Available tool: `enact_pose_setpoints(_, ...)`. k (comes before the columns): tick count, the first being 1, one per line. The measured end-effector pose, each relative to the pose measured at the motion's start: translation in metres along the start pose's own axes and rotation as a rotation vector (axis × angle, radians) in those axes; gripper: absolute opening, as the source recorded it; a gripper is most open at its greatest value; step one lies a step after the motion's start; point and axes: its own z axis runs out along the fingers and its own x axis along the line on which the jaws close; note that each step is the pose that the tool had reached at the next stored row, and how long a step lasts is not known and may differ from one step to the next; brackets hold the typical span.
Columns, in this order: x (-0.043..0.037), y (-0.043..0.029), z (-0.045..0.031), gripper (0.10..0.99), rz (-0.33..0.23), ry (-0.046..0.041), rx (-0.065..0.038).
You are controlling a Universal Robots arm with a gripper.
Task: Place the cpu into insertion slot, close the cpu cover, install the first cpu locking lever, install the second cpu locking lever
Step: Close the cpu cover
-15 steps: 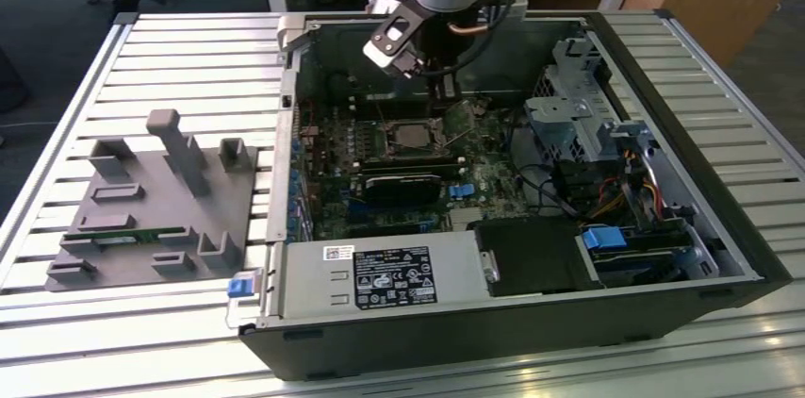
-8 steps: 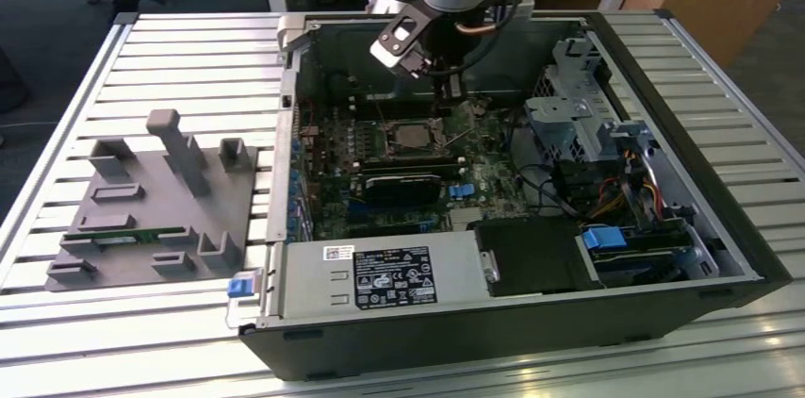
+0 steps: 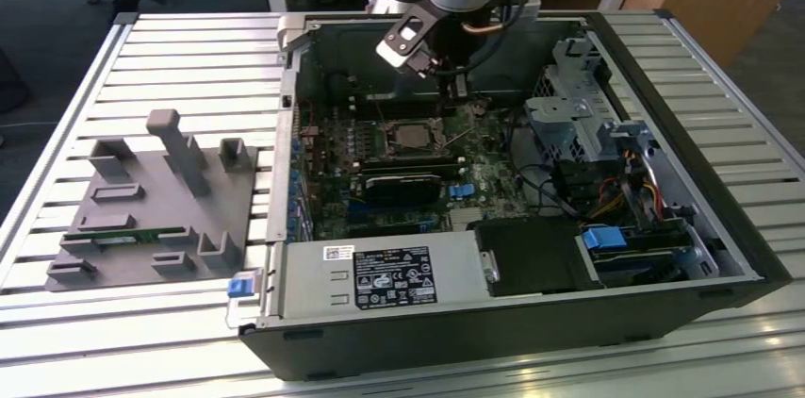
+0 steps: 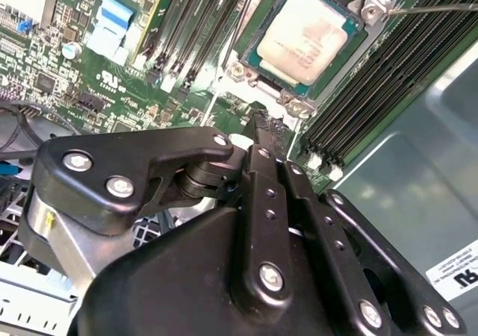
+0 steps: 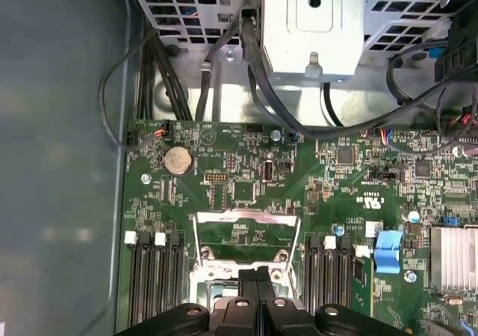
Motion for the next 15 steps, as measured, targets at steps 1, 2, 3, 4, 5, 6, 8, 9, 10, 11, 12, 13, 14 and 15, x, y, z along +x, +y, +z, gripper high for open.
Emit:
enact_pose_setpoints(1, 0.0, 0.0009, 0.0, 0.106, 0.0, 0.0, 0.0)
enact_pose_setpoints(2, 0.0, 0.0017, 0.0001, 0.106, 0.0, 0.0, 0.0)
enact_pose_setpoints(3, 0.0, 0.0025, 0.0002, 0.106, 0.0, 0.0, 0.0)
enact_pose_setpoints(4, 0.0, 0.0034, 0.0002, 0.106, 0.0, 0.0, 0.0)
enact_pose_setpoints(5, -0.0001, 0.0043, 0.0003, 0.106, 0.0, 0.0, 0.0)
enact_pose_setpoints(6, -0.0001, 0.0053, 0.0003, 0.106, 0.0, 0.0, 0.0)
enact_pose_setpoints(8, -0.0001, 0.0071, 0.0005, 0.106, 0.0, -0.0001, 0.0)
enact_pose_setpoints(9, -0.0001, 0.008, 0.0005, 0.106, 0.0, 0.0, 0.0)
enact_pose_setpoints(10, -0.0001, 0.0088, 0.0006, 0.106, 0.0, -0.0001, 0.0)
enact_pose_setpoints(11, -0.0001, 0.0098, 0.0007, 0.106, 0.0, 0.0, 0.0)
enact_pose_setpoints(12, -0.0001, 0.0108, 0.0007, 0.106, 0.0, -0.0001, 0.0)
enact_pose_setpoints(13, -0.0002, 0.0118, 0.0008, 0.106, 0.0, -0.0001, 0.0)
enact_pose_setpoints(14, -0.0002, 0.0129, 0.0009, 0.106, 0.0, 0.0, 0.0)
enact_pose_setpoints(15, -0.0002, 0.0141, 0.001, 0.106, 0.0, 0.0, 0.0)
